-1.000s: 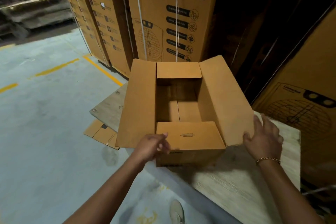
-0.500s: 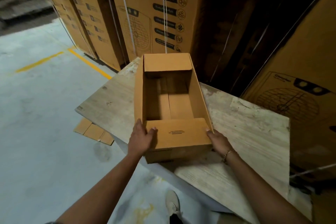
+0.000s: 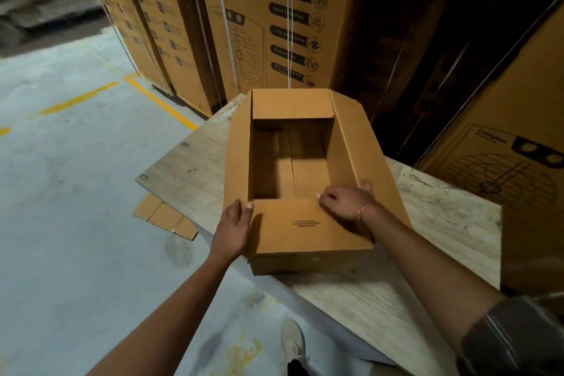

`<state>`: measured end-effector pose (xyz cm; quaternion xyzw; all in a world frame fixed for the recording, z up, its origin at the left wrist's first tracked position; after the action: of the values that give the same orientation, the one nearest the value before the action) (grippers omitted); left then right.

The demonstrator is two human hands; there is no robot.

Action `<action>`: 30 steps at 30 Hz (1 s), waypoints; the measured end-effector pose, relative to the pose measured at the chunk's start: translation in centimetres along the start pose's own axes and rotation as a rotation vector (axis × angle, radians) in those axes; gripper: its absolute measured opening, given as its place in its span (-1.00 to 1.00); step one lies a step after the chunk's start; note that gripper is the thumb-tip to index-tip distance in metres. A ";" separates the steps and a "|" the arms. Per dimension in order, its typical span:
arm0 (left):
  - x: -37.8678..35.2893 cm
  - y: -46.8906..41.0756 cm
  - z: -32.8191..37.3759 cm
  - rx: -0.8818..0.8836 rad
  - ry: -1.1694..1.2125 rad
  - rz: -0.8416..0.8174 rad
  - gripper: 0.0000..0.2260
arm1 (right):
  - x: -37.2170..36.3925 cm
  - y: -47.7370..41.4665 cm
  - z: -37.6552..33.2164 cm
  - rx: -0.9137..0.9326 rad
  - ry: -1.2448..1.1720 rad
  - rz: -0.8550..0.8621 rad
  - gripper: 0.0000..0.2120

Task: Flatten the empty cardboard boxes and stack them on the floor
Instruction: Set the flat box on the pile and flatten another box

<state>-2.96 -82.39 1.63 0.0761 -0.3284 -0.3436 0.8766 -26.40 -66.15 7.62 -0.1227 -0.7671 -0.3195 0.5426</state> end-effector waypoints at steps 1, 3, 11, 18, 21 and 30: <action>0.5 0.0 -0.1 0.028 0.106 -0.024 -0.19 | 2.1 0.3 0.1 -0.026 -0.165 0.120 -0.52; 1.7 0.2 -0.2 0.092 0.251 -0.056 -0.28 | 5.7 1.2 1.1 -0.049 -0.479 0.222 -0.56; 2.6 1.8 -0.3 -0.080 -0.201 -0.422 0.34 | 3.4 7.1 4.1 0.058 -0.168 -0.439 0.06; 0.2 3.3 -0.1 -0.208 -0.471 -0.273 0.29 | -6.1 8.9 3.4 -0.082 -0.089 0.043 0.15; -0.1 3.7 0.1 -0.250 -0.466 -0.230 0.22 | -6.6 9.4 2.8 -0.110 -0.141 0.188 0.09; 0.9 -4.2 2.5 -0.025 -0.370 -0.077 0.01 | -3.6 4.9 3.9 -0.166 -0.204 0.033 0.10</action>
<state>-6.38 -85.95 2.57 0.0132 -0.4766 -0.3889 0.7883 -25.33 -59.44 5.27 -0.2115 -0.7871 -0.3586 0.4551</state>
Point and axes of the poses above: each hand's wrist, its own y-axis away from the middle knuckle, its own x-axis out of the back of the hand, z = x × y, the point moved 5 cm from there along -y, towards the middle knuckle, and after that the axes turned 3 degrees about x, right-handed, at the moved point
